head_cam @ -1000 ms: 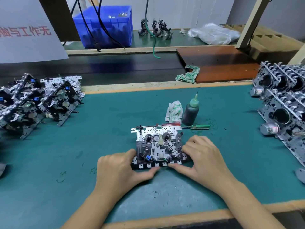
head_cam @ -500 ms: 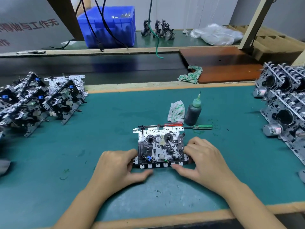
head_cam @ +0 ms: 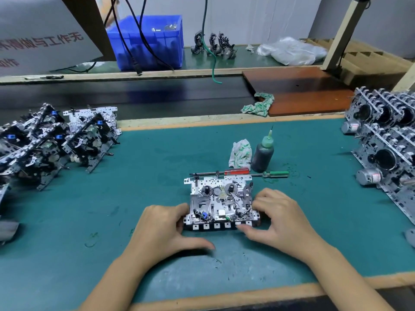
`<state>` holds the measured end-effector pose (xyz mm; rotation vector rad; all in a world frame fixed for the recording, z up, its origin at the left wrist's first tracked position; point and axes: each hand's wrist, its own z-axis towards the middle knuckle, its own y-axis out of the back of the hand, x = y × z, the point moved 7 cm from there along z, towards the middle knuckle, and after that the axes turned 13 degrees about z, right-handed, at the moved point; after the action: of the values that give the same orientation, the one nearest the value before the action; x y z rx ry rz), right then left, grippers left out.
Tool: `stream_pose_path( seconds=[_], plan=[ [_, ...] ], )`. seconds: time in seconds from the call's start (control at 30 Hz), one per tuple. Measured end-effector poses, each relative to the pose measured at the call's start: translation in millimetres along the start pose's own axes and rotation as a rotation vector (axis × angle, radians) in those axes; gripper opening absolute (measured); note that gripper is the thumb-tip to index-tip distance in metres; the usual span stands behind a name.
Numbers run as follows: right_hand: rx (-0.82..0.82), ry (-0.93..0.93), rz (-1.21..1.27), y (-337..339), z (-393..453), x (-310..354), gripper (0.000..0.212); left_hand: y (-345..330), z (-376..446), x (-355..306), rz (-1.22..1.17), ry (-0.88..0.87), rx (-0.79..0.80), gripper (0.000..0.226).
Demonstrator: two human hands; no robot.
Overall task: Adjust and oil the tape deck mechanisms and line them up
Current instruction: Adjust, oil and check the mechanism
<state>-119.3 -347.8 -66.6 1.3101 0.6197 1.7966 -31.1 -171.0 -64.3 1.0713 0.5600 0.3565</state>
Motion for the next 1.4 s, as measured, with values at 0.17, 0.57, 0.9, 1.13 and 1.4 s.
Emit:
stream_pose_path(
  seconds=[0.17,0.57,0.9,1.13,1.4],
  plan=[
    [-0.123,-0.256,0.787,10.3,10.0,-9.7,0.042,3.6,4.2,1.4,-0.438,0.095,-0.159,0.061],
    [-0.168,-0.567,1.033,-9.6,9.5,-21.3,0.056,-4.4,1.7,7.2,-0.398,0.240,-0.195,0.055],
    [0.030,-0.278,0.640,9.2,11.3,-22.0,0.042,36.2,14.7,-33.6,0.089,0.008,-0.432,0.038],
    [0.006,-0.310,0.869,-1.2,18.4,-20.4,0.043,32.5,38.1,-39.2,-0.204,0.007,-0.294,0.028],
    [-0.065,-0.258,0.989,1.1,19.0,-19.0,0.031,25.2,44.2,-44.7,-0.239,0.020,-0.299,0.020]
  ],
)
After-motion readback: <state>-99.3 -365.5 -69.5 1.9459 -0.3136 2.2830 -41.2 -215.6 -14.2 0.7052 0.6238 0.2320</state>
